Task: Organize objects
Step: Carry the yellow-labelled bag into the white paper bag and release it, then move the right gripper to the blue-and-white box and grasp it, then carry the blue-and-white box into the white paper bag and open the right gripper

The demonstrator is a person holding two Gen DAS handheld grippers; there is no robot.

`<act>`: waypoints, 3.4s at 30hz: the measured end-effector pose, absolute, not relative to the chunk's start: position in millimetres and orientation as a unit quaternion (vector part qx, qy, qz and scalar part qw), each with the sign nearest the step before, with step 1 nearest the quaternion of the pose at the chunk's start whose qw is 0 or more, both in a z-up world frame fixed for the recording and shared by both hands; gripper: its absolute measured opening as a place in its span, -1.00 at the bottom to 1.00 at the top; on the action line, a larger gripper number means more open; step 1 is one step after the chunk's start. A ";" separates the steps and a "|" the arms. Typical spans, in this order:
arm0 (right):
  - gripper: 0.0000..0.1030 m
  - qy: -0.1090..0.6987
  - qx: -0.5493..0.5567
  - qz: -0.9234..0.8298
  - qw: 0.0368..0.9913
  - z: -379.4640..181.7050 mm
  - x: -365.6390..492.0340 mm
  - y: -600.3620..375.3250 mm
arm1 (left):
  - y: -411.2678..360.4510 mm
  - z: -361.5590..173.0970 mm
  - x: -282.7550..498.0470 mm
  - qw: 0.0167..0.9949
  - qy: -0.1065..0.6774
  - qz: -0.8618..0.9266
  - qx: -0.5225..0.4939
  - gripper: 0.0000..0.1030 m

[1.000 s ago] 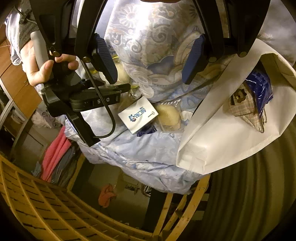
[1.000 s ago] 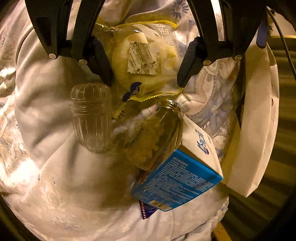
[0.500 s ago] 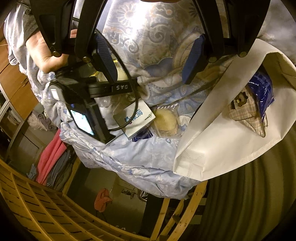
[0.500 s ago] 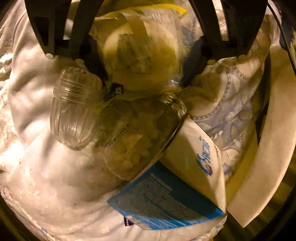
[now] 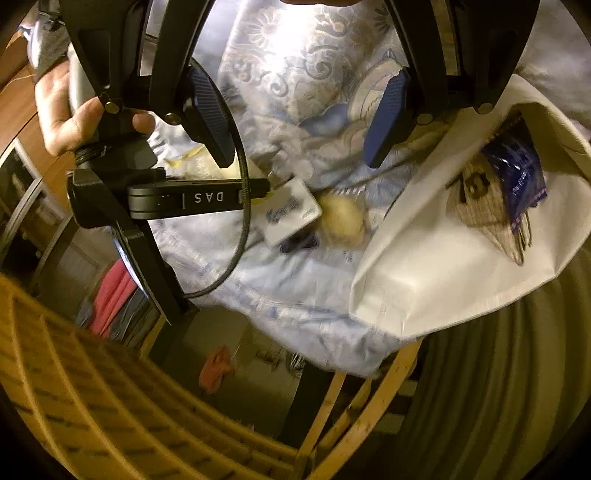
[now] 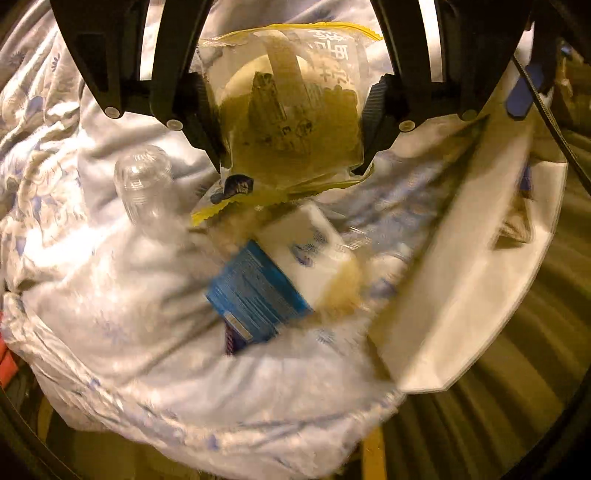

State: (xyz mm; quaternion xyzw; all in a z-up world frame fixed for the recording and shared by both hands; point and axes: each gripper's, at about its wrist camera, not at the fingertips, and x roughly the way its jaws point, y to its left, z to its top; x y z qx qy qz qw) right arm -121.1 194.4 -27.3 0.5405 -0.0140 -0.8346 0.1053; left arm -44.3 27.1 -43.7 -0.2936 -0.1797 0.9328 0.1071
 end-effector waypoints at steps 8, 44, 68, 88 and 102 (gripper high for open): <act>0.25 -0.020 0.464 -0.865 0.188 -5.6 -139.2 148.1 | -15.9 -10.4 4.2 0.146 -0.223 0.943 -0.201 0.44; 0.49 -0.406 0.424 -0.665 0.462 -70.4 -198.3 57.8 | -73.2 -33.5 1.8 -0.098 -0.179 0.949 -0.240 0.47; 0.45 -0.370 0.445 -0.807 0.119 -102.5 -234.1 226.6 | -11.3 -43.7 -27.0 0.072 -0.173 0.946 -0.264 0.47; 0.28 -0.372 0.504 -0.772 0.108 -93.7 -236.3 201.6 | -17.6 -42.3 -30.6 0.034 -0.164 0.948 -0.270 0.47; 0.23 -0.355 0.406 -0.785 0.305 5.0 -189.6 123.7 | -64.9 -30.5 -4.3 0.004 -0.214 0.949 -0.232 0.47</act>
